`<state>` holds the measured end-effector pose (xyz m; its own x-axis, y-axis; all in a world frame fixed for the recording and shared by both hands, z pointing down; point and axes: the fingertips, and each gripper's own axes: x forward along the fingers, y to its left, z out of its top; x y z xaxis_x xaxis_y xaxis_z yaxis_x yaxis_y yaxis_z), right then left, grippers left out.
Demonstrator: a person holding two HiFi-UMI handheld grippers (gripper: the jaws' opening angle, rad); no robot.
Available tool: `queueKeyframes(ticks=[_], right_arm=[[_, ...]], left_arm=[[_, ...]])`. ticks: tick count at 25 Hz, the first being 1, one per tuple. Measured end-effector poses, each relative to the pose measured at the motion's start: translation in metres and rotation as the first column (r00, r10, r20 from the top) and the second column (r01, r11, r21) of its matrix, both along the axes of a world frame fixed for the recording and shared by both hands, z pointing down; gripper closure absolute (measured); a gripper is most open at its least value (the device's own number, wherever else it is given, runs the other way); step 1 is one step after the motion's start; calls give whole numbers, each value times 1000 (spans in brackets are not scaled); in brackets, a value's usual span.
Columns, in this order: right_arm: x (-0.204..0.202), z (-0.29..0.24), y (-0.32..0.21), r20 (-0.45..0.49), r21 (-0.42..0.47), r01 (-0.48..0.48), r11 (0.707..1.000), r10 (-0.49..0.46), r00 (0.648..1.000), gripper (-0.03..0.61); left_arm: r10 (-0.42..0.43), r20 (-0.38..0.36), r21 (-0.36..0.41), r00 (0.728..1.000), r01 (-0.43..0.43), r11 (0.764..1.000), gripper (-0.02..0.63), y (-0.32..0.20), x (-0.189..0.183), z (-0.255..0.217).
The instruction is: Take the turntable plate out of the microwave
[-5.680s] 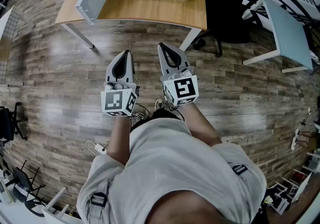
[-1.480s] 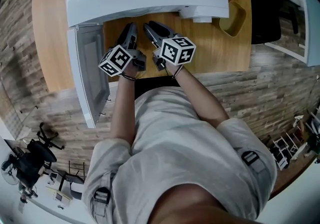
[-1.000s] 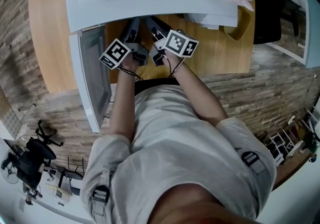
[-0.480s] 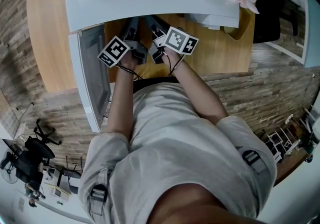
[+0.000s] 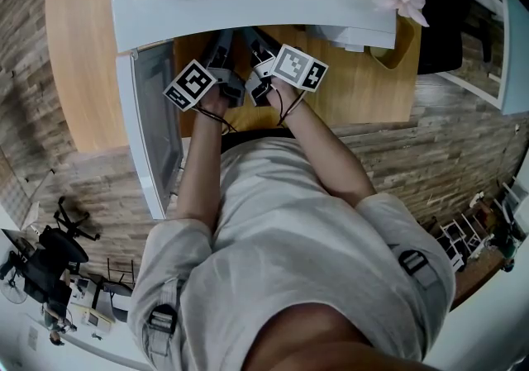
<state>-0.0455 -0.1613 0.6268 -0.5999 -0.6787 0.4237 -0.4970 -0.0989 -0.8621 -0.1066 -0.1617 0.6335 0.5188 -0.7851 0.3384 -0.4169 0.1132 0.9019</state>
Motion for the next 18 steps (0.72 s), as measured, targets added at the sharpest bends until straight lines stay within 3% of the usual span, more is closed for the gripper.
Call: queueKeyframes(ticks=[2, 7, 16, 18], right_arm=[[-1, -2, 0, -5, 12, 10, 1000, -10, 1000, 527], [-6, -1, 5, -4, 15, 29, 999, -29, 1000, 535], [-6, -5, 15, -24, 40, 73, 997, -72, 997, 549], [-2, -2, 17, -18, 33, 64, 997, -63, 998, 519]], left_arm=[[0, 2, 7, 1000, 0, 1000, 472, 0, 0, -2], [1, 10, 45, 1000, -2, 999, 548, 2, -1, -8], [3, 3, 61, 1000, -3, 998, 552, 9, -3, -14], [-1, -7, 51, 1000, 2, 999, 550, 15, -4, -11]])
